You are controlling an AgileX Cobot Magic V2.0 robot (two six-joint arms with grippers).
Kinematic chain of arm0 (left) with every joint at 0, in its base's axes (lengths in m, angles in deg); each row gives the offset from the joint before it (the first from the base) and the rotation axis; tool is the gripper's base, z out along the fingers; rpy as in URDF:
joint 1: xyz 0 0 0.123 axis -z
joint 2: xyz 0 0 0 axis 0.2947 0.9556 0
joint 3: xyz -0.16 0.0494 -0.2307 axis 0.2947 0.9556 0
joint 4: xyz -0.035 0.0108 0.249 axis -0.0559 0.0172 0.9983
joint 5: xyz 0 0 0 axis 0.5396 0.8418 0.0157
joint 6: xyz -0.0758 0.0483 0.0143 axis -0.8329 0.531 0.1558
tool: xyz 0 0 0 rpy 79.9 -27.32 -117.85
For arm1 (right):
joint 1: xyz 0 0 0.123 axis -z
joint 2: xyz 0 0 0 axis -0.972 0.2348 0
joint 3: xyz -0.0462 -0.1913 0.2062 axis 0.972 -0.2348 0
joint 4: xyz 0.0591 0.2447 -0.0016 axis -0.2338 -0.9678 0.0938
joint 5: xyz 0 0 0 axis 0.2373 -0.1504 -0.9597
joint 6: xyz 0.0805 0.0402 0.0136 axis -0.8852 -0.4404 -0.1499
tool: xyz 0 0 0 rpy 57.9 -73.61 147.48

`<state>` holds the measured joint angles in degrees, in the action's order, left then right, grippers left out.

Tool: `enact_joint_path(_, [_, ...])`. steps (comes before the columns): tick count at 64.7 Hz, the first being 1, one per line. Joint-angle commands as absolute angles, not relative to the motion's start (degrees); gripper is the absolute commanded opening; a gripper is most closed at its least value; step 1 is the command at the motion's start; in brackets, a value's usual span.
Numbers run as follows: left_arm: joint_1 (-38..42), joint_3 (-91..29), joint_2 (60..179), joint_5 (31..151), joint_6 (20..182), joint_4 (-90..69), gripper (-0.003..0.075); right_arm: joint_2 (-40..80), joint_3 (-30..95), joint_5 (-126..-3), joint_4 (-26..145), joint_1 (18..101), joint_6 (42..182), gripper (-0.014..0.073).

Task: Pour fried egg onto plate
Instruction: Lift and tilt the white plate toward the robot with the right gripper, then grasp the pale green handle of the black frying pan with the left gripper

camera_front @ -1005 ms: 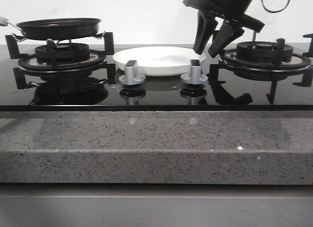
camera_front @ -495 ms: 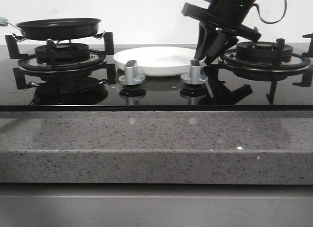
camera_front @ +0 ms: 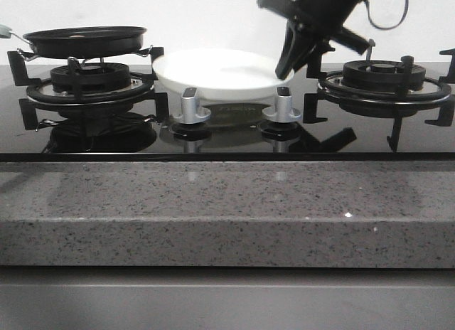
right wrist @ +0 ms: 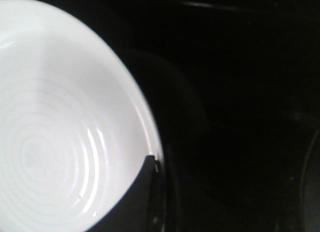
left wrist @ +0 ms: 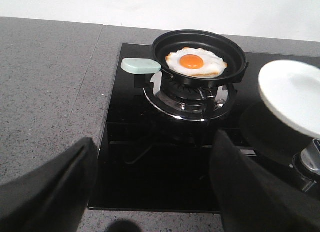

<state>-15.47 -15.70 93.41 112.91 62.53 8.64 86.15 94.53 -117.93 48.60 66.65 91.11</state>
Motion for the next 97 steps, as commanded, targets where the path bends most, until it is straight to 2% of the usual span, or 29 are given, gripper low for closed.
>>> enact_joint_path(1, [-15.48,-17.7,93.97,108.19,62.1,8.03,0.0481,78.92,96.11,-116.23,45.77,67.11,91.62,-0.0067])
enact_joint_path(16, [-15.48,-17.7,93.97,108.19,62.1,8.03,0.0481,71.55,91.39,-118.19,48.07,65.1,92.08,-0.0067])
enact_joint_path(40, [-15.48,-17.7,93.97,108.19,62.1,8.03,0.0481,52.81,62.1,-104.87,49.88,61.68,95.77,-0.0067])
enact_joint_path(53, [-15.48,-17.7,93.97,108.19,62.1,8.03,0.0481,49.06,51.43,-100.16,49.88,61.68,95.77,-0.0067])
enact_joint_path(97, [-15.48,-17.7,93.97,108.19,62.1,8.03,0.0481,51.17,48.66,-98.5,49.88,61.68,95.77,-0.0067])
